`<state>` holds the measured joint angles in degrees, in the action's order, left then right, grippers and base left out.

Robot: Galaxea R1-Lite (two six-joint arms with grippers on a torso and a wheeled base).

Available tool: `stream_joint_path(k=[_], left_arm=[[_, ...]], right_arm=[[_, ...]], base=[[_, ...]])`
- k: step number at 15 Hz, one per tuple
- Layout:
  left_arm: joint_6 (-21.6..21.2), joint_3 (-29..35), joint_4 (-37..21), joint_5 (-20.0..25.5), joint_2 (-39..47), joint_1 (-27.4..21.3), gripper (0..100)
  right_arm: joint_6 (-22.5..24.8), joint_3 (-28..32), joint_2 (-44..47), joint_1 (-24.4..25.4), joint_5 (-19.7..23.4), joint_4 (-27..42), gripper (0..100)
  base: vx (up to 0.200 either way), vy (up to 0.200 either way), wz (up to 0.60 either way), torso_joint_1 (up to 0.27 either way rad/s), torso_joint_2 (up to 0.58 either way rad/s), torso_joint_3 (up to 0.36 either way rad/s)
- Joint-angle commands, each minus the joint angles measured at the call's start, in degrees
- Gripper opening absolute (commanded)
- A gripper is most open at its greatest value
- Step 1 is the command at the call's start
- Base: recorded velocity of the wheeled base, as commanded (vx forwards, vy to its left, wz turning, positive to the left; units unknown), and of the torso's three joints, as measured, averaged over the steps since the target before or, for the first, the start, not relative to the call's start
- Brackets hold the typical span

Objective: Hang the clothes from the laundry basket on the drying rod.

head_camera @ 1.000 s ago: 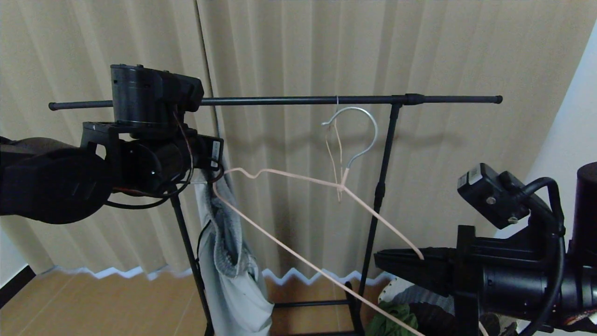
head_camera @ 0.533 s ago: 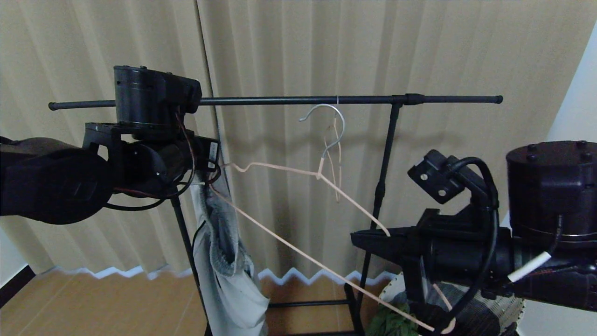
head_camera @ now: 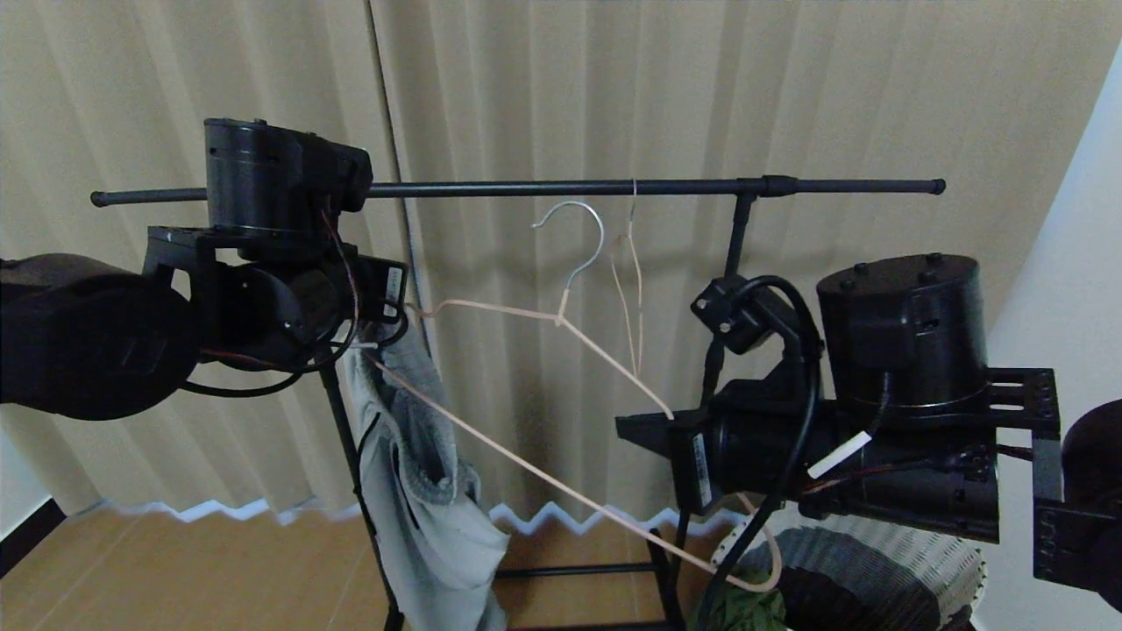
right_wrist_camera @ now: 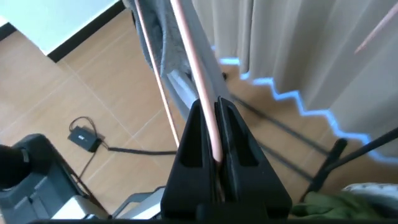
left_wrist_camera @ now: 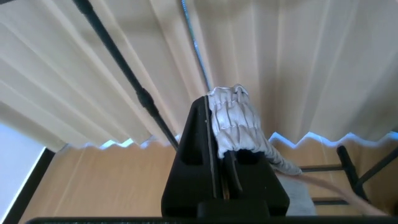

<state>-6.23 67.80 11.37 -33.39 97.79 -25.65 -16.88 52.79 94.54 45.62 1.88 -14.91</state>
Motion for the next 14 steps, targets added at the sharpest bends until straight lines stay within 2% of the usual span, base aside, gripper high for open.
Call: stream_joint_path(k=[1,2,4,7,8,12,14], left_arm=[[0.0,0.3,-0.1,-0.9,-0.3,0.0,0],[-0.1,0.3,-0.2,-1.4,-0.3,0.0,0],[-0.4,-0.1,-1.4,-1.7,-0.8,0.0,0],[-0.5,0.0,-4.8,-2.0,-2.8,0.1,0],[-1.0,-0.1,-6.2,-3.5,-3.9,0.0,0],[-5.4,-1.1,-6.5,-3.7,-5.9,0.2,0],[-8.3,-2.5,-6.5,-3.7,-7.1,0.2,0]], right_arm=[[-1.8,1.4,2.5,2.0,-1.1,0.5,0],[-2.1,1.9,3.0,2.0,-2.2,0.8,0],[-2.8,4.8,4.6,1.9,-7.3,3.0,0],[-3.8,6.9,6.2,1.5,-10.3,3.1,0],[-3.9,8.0,7.2,0.6,-11.7,3.0,0],[-4.8,11.1,9.5,-0.5,-15.1,3.0,0],[-4.9,12.3,9.9,-1.2,-15.3,2.9,0]], base=[[0.000,0.000,0.00,0.000,0.00,0.000],[0.000,0.000,0.00,0.000,0.00,0.000],[0.000,0.000,0.00,0.000,0.00,0.000],[0.000,0.000,0.00,0.000,0.00,0.000],[0.000,0.000,0.00,0.000,0.00,0.000],[0.000,0.000,0.00,0.000,0.00,0.000],[0.000,0.000,0.00,0.000,0.00,0.000]])
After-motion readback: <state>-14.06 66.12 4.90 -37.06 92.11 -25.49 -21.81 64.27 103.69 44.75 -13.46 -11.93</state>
